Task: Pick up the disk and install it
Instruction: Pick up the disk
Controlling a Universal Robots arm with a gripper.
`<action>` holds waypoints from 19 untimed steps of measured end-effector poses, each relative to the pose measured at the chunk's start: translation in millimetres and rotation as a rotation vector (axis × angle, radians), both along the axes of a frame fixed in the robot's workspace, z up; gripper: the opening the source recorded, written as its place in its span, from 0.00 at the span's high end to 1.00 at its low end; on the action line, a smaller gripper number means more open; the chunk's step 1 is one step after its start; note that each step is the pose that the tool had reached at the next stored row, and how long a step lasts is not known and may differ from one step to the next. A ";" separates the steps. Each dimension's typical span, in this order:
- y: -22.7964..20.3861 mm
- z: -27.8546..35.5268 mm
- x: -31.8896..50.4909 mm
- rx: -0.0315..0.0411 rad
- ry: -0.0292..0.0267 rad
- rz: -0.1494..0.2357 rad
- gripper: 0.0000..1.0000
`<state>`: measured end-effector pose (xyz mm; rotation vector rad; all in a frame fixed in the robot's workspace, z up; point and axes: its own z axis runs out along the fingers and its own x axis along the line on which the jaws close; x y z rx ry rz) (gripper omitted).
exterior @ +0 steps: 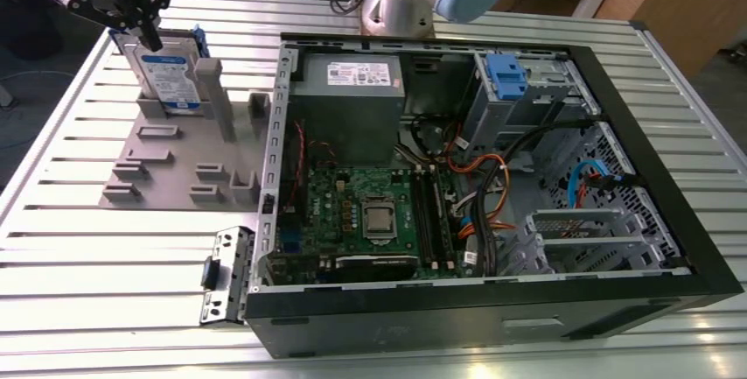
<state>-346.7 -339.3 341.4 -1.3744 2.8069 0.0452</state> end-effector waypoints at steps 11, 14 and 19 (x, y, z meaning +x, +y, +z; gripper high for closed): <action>0.0 0.0 0.0 0.0000 -0.0001 0.043 0.90; 0.0 0.0 0.0 0.0000 -0.0001 0.059 0.90; 0.0 0.0 0.0 0.0000 -0.0001 0.081 0.90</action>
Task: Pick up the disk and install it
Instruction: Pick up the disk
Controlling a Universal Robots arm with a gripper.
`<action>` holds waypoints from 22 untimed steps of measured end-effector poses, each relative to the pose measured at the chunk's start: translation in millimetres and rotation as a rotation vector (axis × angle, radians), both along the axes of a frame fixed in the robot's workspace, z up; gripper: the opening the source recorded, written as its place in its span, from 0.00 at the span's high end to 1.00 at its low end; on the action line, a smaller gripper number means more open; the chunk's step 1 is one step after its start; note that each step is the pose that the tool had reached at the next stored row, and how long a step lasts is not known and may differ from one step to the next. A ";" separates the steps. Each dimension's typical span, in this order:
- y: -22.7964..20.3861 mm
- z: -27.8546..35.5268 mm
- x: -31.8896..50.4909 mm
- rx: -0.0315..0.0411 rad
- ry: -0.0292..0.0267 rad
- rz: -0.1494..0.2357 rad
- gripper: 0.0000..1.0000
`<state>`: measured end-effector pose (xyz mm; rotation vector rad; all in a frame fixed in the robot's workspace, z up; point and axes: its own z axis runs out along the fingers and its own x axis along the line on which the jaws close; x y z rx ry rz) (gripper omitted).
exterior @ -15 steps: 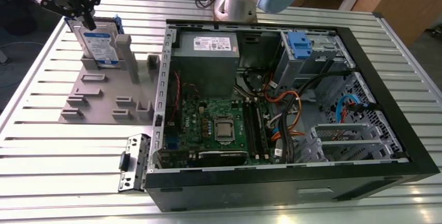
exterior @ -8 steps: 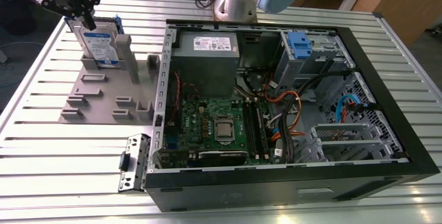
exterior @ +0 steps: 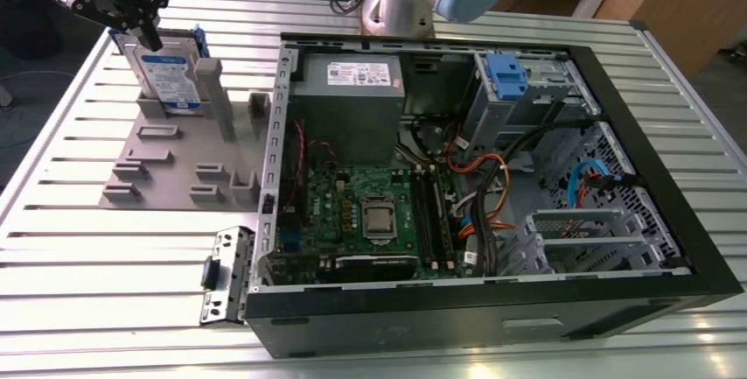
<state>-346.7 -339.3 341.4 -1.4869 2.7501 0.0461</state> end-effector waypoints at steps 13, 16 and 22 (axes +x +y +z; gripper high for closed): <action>0.0 0.0 0.0 0.0000 0.0001 0.077 0.90; 0.0 0.0 0.0 0.0000 0.0000 0.095 0.90; 0.0 0.0 0.0 0.0000 0.0001 0.128 0.90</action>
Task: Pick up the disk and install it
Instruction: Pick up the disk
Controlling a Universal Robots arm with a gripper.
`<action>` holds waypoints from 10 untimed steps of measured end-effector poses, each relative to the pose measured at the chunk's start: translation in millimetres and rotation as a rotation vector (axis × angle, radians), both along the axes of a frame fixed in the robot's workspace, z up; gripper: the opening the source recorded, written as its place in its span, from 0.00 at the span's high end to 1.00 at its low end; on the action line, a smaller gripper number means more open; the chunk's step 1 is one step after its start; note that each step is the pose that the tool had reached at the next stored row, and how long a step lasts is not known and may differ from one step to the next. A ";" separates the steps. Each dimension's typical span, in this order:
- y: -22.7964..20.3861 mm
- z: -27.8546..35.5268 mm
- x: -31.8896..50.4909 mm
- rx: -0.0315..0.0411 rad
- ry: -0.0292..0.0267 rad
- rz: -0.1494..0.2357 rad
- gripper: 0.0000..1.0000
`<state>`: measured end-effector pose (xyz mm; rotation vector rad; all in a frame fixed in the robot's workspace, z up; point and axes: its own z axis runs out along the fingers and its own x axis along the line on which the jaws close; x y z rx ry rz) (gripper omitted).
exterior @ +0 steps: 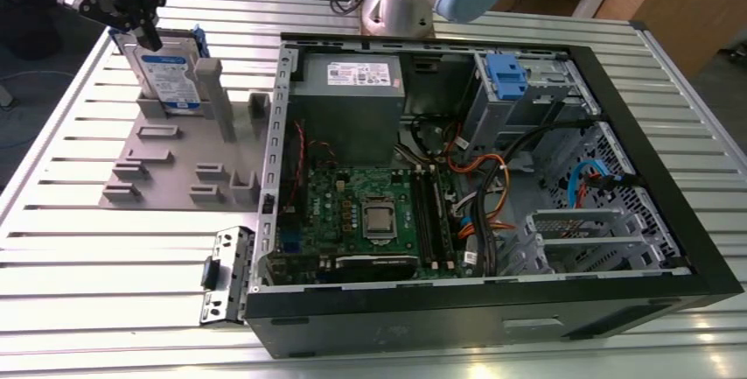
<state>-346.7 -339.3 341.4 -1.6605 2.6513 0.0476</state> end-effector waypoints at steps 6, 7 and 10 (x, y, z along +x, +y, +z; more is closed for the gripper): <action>0.0 -0.1 0.0 0.0001 -0.0001 0.037 0.90; 0.0 0.0 0.0 0.0000 0.0000 0.043 0.90; 0.0 0.0 0.0 0.0000 -0.0001 0.061 0.90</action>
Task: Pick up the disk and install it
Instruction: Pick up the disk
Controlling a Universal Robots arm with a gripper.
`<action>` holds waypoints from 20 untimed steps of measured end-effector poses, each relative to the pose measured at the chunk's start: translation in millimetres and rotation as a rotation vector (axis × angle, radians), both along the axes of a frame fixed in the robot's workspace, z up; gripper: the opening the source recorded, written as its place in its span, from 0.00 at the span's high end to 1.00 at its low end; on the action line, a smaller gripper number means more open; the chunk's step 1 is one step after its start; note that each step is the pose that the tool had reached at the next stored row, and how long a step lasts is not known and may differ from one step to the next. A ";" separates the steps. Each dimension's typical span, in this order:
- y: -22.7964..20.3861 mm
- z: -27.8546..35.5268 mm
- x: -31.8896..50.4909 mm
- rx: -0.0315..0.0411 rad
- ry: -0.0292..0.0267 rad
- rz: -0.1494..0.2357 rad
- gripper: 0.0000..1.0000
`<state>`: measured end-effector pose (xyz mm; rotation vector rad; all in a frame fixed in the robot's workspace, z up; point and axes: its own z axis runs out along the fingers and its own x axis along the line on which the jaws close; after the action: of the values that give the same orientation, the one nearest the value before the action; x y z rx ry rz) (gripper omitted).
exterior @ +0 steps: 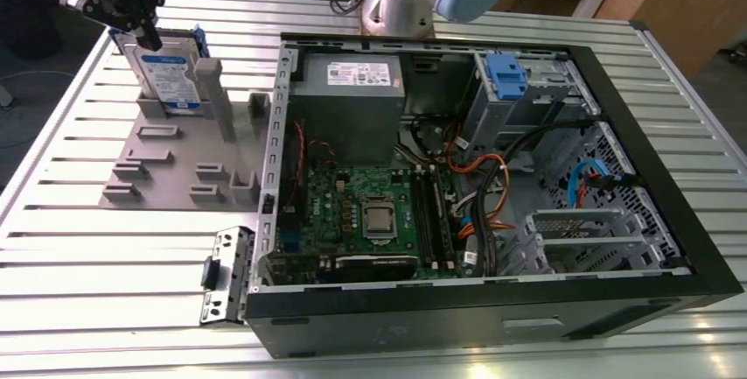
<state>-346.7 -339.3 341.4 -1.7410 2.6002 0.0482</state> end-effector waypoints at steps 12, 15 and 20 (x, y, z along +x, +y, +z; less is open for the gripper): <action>0.0 0.0 0.0 0.0000 0.0000 0.065 0.90; 0.0 0.0 0.0 0.0000 0.0000 0.081 0.90; 0.0 0.0 0.0 0.0000 0.0000 0.107 0.90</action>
<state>-346.7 -339.3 341.4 -1.8792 2.5042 0.0491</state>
